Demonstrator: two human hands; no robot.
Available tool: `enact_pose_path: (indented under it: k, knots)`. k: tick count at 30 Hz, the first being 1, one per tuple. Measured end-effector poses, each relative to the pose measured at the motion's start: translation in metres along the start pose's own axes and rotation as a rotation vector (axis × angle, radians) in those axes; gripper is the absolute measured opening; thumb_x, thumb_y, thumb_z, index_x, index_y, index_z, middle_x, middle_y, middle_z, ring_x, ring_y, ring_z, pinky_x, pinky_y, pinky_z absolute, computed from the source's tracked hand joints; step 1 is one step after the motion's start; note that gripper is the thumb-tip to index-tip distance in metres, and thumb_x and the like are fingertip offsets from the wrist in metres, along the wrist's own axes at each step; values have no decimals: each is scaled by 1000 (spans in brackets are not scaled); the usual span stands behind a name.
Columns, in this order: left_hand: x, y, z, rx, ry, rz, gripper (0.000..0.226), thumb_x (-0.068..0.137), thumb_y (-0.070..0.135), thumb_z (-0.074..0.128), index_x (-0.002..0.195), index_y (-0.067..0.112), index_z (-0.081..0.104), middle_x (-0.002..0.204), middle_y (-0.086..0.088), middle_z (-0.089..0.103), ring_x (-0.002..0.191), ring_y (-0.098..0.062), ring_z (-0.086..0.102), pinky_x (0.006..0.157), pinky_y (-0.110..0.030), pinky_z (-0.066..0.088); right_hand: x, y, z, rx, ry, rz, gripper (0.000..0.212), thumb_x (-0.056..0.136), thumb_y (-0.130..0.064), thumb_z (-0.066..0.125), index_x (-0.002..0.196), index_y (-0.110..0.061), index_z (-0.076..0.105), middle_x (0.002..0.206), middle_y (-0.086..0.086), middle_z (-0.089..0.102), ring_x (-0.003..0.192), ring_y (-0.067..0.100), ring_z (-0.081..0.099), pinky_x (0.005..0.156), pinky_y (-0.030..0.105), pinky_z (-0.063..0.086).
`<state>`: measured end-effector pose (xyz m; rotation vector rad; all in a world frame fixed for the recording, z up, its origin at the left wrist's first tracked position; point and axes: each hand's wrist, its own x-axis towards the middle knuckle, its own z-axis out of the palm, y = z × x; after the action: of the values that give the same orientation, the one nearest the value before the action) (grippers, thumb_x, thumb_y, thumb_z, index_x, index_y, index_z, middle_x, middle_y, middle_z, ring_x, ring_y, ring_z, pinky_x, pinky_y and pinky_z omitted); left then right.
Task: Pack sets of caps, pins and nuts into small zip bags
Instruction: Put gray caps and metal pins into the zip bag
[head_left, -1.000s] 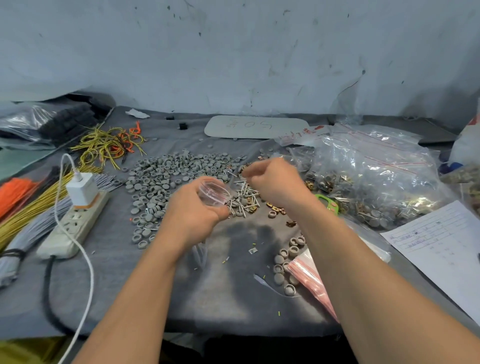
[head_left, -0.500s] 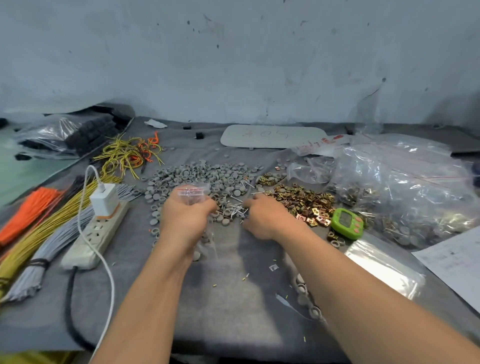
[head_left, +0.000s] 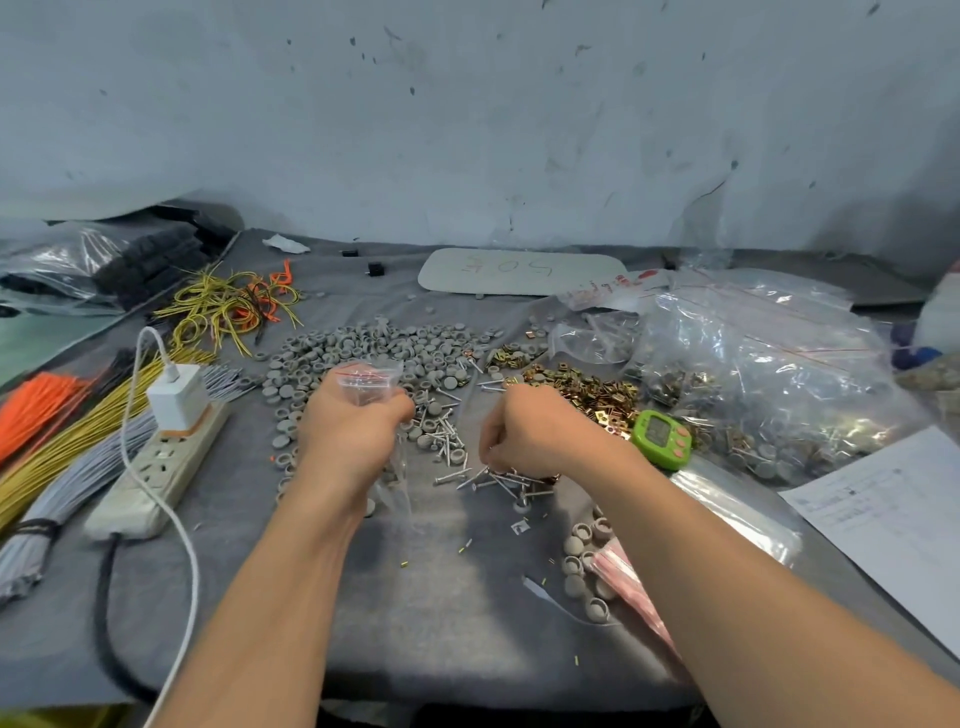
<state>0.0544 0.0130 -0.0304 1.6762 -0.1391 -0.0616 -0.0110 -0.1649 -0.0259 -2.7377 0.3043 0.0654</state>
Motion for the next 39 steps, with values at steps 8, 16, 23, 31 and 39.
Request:
enact_pose_path:
  k: [8, 16, 23, 31, 39]
  knots:
    - [-4, 2, 6, 114, -28, 33, 38, 63, 18, 76, 100, 21, 70, 90, 1, 76, 91, -24, 72, 89, -45, 58, -29, 18, -18, 211, 183, 21, 14, 91, -19, 75, 86, -30, 83, 75, -17, 75, 63, -6, 66, 49, 4, 42]
    - [-17, 5, 16, 389, -67, 208, 45, 71, 13, 84, 101, 36, 59, 89, 16, 69, 78, -1, 64, 58, -19, 38, -56, 25, -35, 448, 286, 79, 12, 89, -18, 81, 83, -27, 85, 68, -21, 73, 52, -4, 62, 48, 13, 48]
    - [-33, 9, 25, 547, -213, 382, 55, 69, 14, 86, 100, 41, 50, 90, 22, 63, 76, 8, 56, 57, -5, 41, -71, 12, -47, 810, 539, 31, 9, 84, -13, 82, 85, -22, 82, 73, -5, 78, 65, 8, 71, 69, 27, 59]
    - [-41, 14, 33, 515, -360, 497, 53, 68, 20, 82, 102, 45, 50, 93, 34, 65, 80, 8, 62, 54, -12, 44, -76, -12, -43, 696, 435, -107, 21, 87, -7, 75, 78, -25, 81, 65, -8, 75, 47, 3, 57, 47, 18, 44]
    - [-35, 12, 32, 250, -465, 395, 56, 57, 24, 80, 101, 45, 53, 97, 12, 73, 88, -16, 73, 69, -44, 61, -74, -13, -43, 692, 533, -128, 23, 90, -4, 72, 84, -23, 84, 69, -14, 76, 56, -6, 64, 54, 6, 43]
